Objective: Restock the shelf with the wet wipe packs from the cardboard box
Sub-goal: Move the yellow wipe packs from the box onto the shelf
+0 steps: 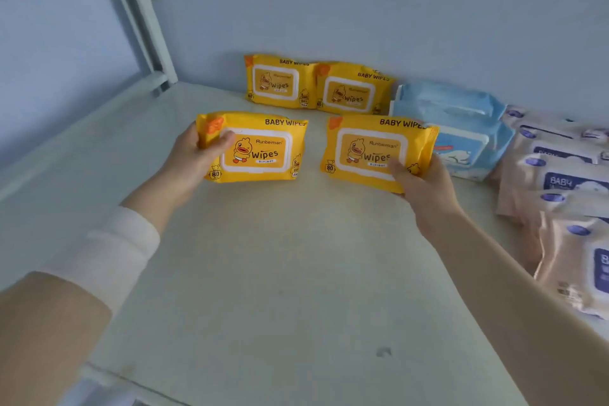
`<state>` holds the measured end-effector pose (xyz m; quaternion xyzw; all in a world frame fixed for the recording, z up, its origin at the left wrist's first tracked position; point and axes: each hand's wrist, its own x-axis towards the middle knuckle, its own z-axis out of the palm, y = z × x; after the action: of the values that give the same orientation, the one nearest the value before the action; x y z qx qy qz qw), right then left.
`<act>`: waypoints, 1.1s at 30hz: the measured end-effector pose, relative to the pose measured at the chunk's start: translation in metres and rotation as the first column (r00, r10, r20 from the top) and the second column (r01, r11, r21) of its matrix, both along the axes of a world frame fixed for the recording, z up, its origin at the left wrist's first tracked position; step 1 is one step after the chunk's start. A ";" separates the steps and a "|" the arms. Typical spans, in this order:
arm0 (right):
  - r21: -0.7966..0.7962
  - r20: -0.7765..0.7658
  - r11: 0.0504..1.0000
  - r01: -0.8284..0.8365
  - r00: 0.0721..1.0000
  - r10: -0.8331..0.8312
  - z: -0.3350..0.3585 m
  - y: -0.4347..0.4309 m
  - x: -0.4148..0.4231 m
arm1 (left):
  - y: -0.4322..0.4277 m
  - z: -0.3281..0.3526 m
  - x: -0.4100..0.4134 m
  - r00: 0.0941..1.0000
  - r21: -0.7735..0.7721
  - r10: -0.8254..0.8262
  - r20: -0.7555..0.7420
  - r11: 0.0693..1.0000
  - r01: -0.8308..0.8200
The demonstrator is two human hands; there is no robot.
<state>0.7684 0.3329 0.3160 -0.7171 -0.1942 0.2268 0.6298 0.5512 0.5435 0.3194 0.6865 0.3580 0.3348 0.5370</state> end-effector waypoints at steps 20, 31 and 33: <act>-0.093 0.524 0.846 0.526 0.748 -0.407 -0.033 0.168 0.034 | 0.147 -0.022 0.115 0.982 0.346 0.044 -0.181 0.938 0.022; -0.548 0.748 0.758 0.354 0.614 0.254 0.005 0.122 -0.006 | 0.056 0.027 0.109 0.707 0.766 0.326 -0.628 0.417 0.488; -0.598 0.698 0.751 0.280 0.642 0.317 0.032 0.078 -0.001 | 0.012 0.052 0.119 0.640 0.716 0.323 -0.697 0.352 0.602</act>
<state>0.7677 0.4109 0.3476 -0.9143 -0.3565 -0.0385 0.1881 0.6702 0.5553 0.3711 0.9626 0.2213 0.1028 -0.1178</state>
